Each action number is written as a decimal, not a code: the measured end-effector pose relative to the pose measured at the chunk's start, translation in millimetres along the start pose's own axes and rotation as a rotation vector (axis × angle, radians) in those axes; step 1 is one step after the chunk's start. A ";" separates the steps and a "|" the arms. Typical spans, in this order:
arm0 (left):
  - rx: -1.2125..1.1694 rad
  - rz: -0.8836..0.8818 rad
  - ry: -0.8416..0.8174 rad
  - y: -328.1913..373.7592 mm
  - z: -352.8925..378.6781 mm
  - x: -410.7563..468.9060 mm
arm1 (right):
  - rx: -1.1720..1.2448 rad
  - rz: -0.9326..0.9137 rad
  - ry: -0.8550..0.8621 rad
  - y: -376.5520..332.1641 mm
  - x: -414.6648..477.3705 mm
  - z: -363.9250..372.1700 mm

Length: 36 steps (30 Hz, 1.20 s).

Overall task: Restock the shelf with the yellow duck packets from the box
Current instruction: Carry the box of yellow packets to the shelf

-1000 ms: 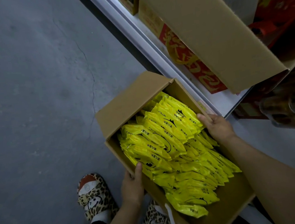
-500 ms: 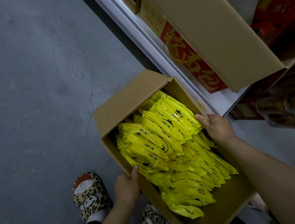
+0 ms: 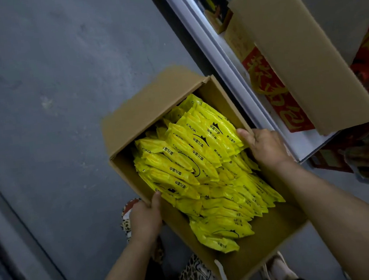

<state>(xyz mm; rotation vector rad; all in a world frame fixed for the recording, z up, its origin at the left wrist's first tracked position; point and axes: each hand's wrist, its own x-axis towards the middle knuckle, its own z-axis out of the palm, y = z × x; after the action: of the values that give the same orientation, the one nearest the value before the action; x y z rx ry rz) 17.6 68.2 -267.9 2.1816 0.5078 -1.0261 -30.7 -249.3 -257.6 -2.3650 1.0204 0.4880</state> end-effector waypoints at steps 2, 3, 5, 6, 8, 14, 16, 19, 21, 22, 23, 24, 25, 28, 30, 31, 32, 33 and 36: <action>-0.042 0.000 0.016 10.9 -25.5 -0.3 | 0.021 -0.035 0.016 -29.8 0.5 -9.9; -0.057 -0.007 0.013 17.5 -40.9 -1.8 | 0.028 -0.049 0.021 -45.7 0.1 -15.3; -0.101 -0.001 0.025 23.1 -70.8 3.9 | 0.047 -0.064 0.027 -77.3 -0.5 -27.8; -0.125 0.012 0.031 24.9 -86.5 8.8 | 0.055 -0.073 0.030 -94.4 -1.6 -36.0; -0.174 0.028 0.036 27.0 -118.5 20.3 | 0.064 -0.093 0.041 -132.4 -5.4 -55.5; -0.108 0.067 0.068 123.2 -257.1 -25.3 | 0.055 -0.133 0.058 -260.0 -23.5 -130.8; -0.094 0.083 0.069 158.9 -307.4 -44.1 | 0.066 -0.131 0.064 -303.3 -31.4 -160.1; 0.022 0.105 0.083 204.8 -377.5 -57.6 | 0.091 -0.141 0.081 -364.4 -37.6 -202.8; 0.053 0.134 0.092 237.2 -422.7 -61.9 | 0.091 -0.131 0.108 -403.4 -37.3 -228.3; 0.059 0.153 0.095 253.9 -443.6 -61.2 | 0.092 -0.128 0.122 -422.5 -34.7 -240.0; 0.075 0.165 0.091 271.0 -463.7 -62.3 | 0.096 -0.127 0.133 -440.9 -30.7 -250.8; 0.097 0.180 0.088 288.9 -483.0 -62.1 | 0.100 -0.130 0.142 -460.1 -25.3 -261.8; 0.117 0.190 0.087 306.1 -501.4 -59.9 | 0.097 -0.127 0.143 -478.2 -19.0 -272.0; 0.110 0.208 0.101 360.2 -552.4 -49.4 | 0.121 -0.132 0.138 -530.5 7.3 -300.1; 0.098 0.199 0.104 394.8 -580.3 -39.0 | 0.150 -0.135 0.134 -563.9 31.4 -315.1; 0.097 0.187 0.098 411.8 -593.6 -34.0 | 0.162 -0.131 0.131 -581.6 44.5 -322.3; 0.091 0.180 0.091 428.4 -606.5 -27.6 | 0.172 -0.130 0.128 -599.6 57.2 -329.9; 0.071 0.175 0.085 444.5 -619.0 -18.5 | 0.175 -0.126 0.116 -618.2 70.4 -337.7; 0.002 0.171 0.077 493.8 -658.4 17.3 | 0.170 -0.120 0.101 -678.4 112.1 -365.1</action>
<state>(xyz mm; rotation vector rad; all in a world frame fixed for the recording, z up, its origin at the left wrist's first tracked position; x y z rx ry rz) 664.4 188.0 227.0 2.2299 0.3471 -0.8543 594.0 -128.8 191.1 -2.3007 0.9189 0.2302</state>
